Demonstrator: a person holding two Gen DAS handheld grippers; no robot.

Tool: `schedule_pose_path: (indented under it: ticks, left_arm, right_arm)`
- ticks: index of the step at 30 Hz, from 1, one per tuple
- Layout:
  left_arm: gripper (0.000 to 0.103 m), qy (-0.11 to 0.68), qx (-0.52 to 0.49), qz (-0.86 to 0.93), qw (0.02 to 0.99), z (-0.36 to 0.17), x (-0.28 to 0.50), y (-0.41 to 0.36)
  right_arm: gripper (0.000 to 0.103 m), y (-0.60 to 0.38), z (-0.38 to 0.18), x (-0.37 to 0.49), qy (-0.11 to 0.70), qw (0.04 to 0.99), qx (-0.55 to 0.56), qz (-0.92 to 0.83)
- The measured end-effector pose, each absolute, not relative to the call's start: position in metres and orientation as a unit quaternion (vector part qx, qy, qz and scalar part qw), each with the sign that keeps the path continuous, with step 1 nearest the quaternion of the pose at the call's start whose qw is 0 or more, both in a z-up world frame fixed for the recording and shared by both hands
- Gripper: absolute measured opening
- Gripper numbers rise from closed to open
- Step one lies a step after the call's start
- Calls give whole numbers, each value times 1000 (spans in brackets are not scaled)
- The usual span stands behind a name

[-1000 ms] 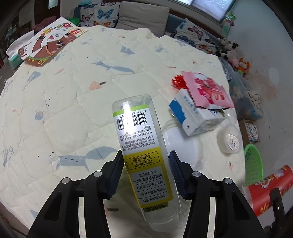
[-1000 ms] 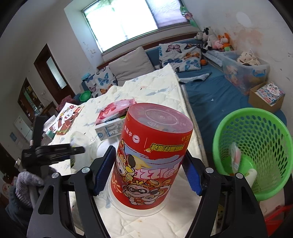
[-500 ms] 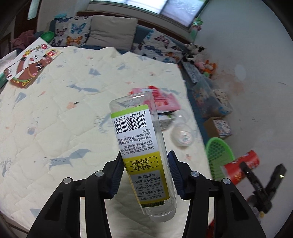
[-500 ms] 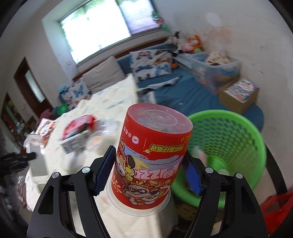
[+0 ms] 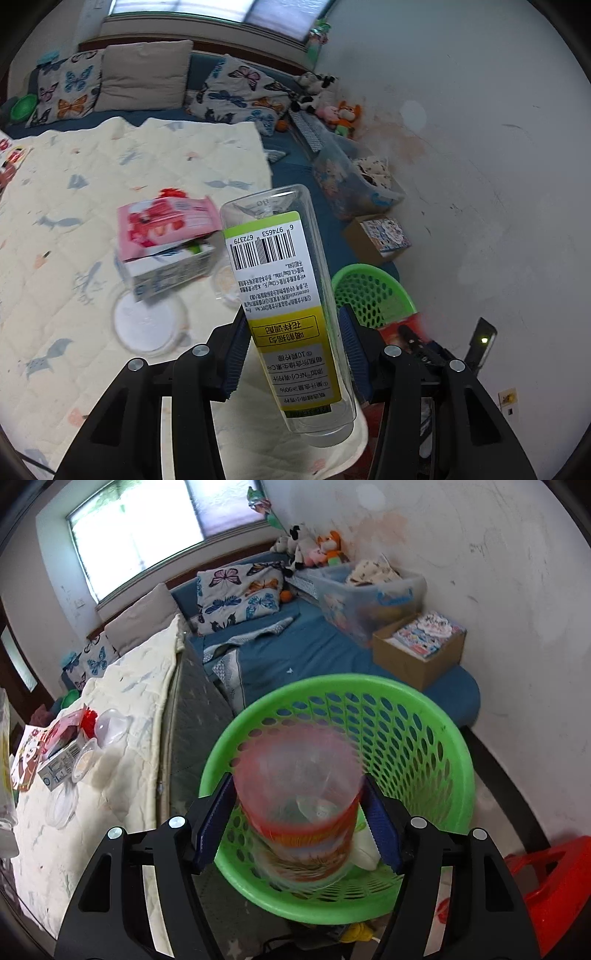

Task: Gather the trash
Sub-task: 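Drop the red snack cup into the basket with the right tool while the left tool carries the bottle, then open the left tool over the green basket to drop the clear bottle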

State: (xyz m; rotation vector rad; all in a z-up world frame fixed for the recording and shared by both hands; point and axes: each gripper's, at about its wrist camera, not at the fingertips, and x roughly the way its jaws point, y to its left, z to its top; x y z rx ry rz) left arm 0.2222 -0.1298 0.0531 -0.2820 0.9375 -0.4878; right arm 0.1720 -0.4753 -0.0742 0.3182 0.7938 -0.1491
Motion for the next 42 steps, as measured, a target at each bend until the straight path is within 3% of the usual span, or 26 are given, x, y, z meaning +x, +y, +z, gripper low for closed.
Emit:
schedule_pose_path:
  ticks: [14, 31, 42]
  left_arm:
    - [47, 448, -80, -296, 840, 49, 242, -229]
    - [47, 498, -25, -335, 800, -16, 255, -347]
    - [46, 549, -58, -356, 754, -58, 262, -401]
  right_arm:
    - [71, -492, -63, 137, 365, 912, 171, -74]
    - [77, -516, -59, 84, 342, 917, 182, -93]
    - [77, -528, -60, 67, 330, 918, 192, -112]
